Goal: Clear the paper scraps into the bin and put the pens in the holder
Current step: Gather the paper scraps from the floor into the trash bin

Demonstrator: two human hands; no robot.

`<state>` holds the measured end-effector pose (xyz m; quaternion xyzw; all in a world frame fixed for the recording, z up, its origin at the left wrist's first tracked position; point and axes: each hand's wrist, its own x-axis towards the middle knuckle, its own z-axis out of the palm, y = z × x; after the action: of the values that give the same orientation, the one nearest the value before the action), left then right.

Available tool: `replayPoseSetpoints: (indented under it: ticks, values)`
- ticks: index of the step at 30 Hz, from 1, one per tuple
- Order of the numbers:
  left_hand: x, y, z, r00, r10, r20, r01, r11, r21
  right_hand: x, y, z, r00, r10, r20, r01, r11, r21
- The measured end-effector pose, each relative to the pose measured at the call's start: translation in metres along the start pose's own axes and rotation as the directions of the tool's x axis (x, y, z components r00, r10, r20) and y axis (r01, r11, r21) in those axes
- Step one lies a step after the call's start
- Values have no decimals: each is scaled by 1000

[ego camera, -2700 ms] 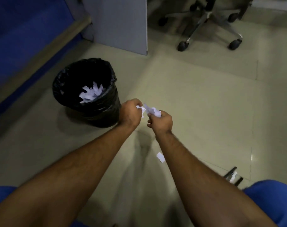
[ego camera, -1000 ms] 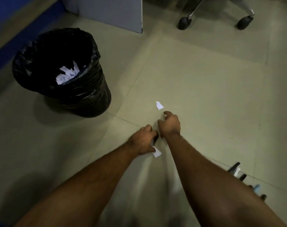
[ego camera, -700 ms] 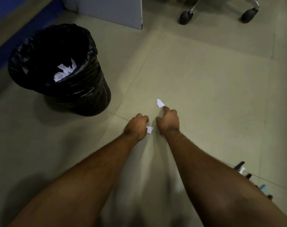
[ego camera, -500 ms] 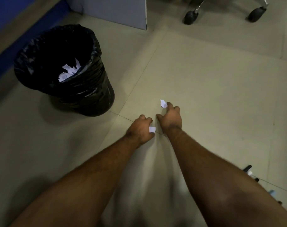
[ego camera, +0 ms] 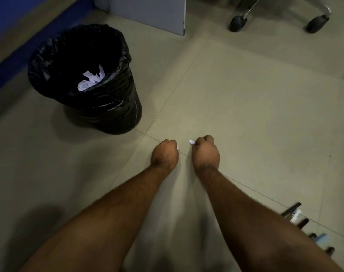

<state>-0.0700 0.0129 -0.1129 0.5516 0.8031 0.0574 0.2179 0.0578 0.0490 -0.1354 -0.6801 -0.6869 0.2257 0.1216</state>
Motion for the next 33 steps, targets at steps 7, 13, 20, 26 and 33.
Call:
replayPoseSetpoints:
  ticks: [7, 13, 20, 26, 33]
  values:
    - [-20, 10, -34, 987, -41, -153, 17, 987, -158, -33, -34, -12, 948, 315, 39, -282, 777, 563]
    - [-35, 21, -109, 954, -102, -282, -20, 916, -400, -37, -100, -60, 951, 274, 142, -272, 527, 805]
    - [-36, 34, -236, 905, -62, -422, -147, 884, -444, -28, -204, -129, 979, 201, 32, -113, 406, 907]
    - [-27, -26, -316, 799, -249, -548, 9, 915, -403, -25, -300, -148, 990, -133, -49, 121, 612, 781]
    - [-6, -83, -330, 924, -246, -292, 182, 956, -229, -6, -329, -126, 964, -256, 77, 219, 920, 325]
